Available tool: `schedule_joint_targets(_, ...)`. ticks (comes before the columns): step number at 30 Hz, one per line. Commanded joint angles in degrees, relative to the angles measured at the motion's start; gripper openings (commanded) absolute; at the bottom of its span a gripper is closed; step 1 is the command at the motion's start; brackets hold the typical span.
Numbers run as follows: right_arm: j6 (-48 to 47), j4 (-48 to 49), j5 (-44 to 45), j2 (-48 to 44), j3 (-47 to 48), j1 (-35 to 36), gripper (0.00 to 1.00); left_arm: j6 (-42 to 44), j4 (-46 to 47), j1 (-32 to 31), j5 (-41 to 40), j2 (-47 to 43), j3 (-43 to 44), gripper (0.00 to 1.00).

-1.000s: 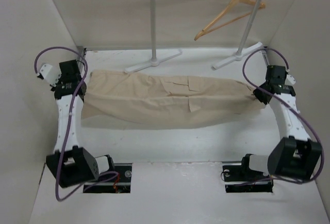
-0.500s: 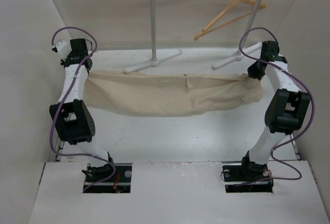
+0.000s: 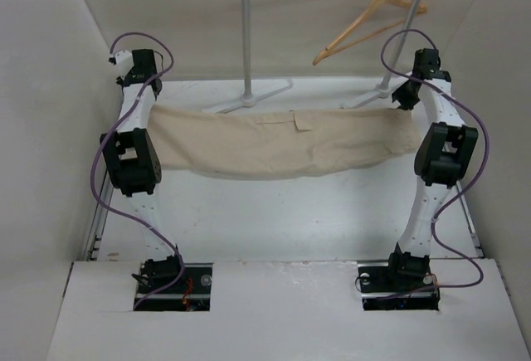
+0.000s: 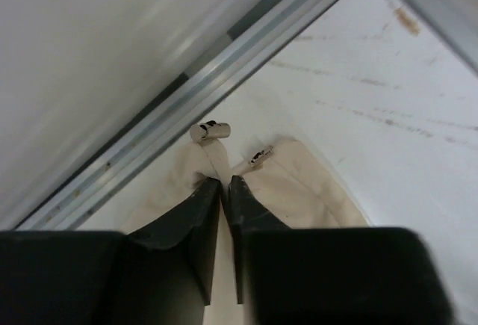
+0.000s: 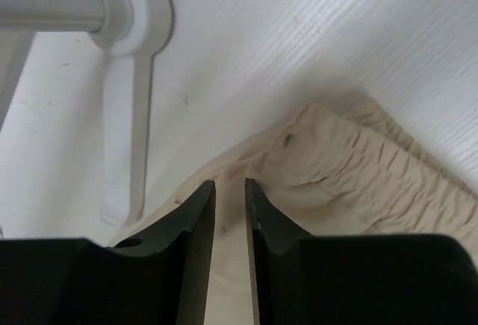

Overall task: Place the trousers on the hanger
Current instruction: Fold the trousers at the center of the board.

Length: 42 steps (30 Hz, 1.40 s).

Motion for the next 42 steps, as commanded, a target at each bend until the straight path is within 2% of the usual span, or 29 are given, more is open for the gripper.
schedule_joint_targets(1, -0.3, -1.6, 2.3, -1.4, 5.6, 0.6, 0.38, 3.3, 3.6, 0.1, -3.1, -1.4, 6.7, 0.13)
schedule_joint_targets(3, -0.7, -1.7, 2.9, -3.1, 3.6, 0.7, 0.5, 4.5, 3.9, -0.3, -1.6, -1.5, 6.3, 0.37)
schedule_joint_targets(4, -0.8, -1.1, 2.9, -4.8, 1.3, 0.7, 0.55, 4.8, 3.5, -0.5, -0.5, -2.1, 5.5, 0.46)
schedule_joint_targets(6, -0.8, 1.4, 2.5, -9.5, -5.4, 0.6, 0.56, 4.1, 3.3, -0.6, 0.6, -5.3, 0.8, 0.55)
schedule_joint_targets(9, -0.4, 9.0, 2.0, -19.4, -20.8, 0.6, 0.56, 0.2, 4.5, -1.9, 2.6, -12.9, -9.1, 0.56)
schedule_joint_targets(12, 2.6, 16.2, 0.9, -29.1, -35.6, 0.4, 0.49, -4.7, 6.0, -6.1, 5.4, -20.9, -21.2, 0.55)
schedule_joint_targets(13, 3.3, 18.5, 0.3, -31.8, -39.8, 0.2, 0.43, -6.2, 7.1, -7.8, 6.3, -22.9, -25.5, 0.55)
schedule_joint_targets(15, 4.6, 23.1, -0.6, -35.7, -47.1, -1.0, 0.24, -9.9, 10.0, -10.7, 8.8, -25.5, -32.5, 0.54)
schedule_joint_targets(16, 5.1, 24.4, -1.3, -36.6, -49.4, -1.6, 0.21, -11.2, 11.1, -11.3, 10.4, -25.7, -34.8, 0.54)
schedule_joint_targets(19, 5.4, 25.9, -5.2, -36.0, -51.9, -3.5, 0.28, -14.9, 11.4, -10.8, 15.1, -23.7, -36.8, 0.52)
schedule_joint_targets(23, 5.7, 25.9, -7.3, -32.9, -51.6, -5.1, 0.57, -18.3, 12.7, -6.3, 19.5, -20.8, -37.8, 0.5)
schedule_joint_targets(26, 6.7, 26.7, -7.0, -30.1, -51.3, -5.8, 0.62, -19.9, 12.8, -3.4, 20.0, -18.3, -38.5, 0.49)
schedule_joint_targets(30, 8.2, 27.3, -8.5, -25.0, -49.8, -6.1, 0.61, -20.6, 13.0, 0.3, 19.8, -15.0, -39.5, 0.49)
schedule_joint_targets(33, 8.5, 27.0, -8.7, -22.7, -48.8, -5.9, 0.52, -21.3, 13.3, 2.5, 20.2, -14.1, -40.6, 0.49)
schedule_joint_targets(40, 8.5, 27.0, -8.7, -22.7, -48.8, -5.9, 0.52, -21.1, 12.7, 6.8, 17.3, -18.8, -47.5, 0.49)
schedule_joint_targets(41, 9.4, 26.0, -3.4, -29.3, -55.0, -8.3, 0.08, -21.1, 12.6, 7.1, 16.6, -20.2, -48.8, 0.49)
schedule_joint_targets(42, 9.9, 26.0, -2.9, -31.0, -56.6, -8.7, 0.07, -20.9, 12.5, 7.1, 15.3, -21.7, -50.0, 0.49)
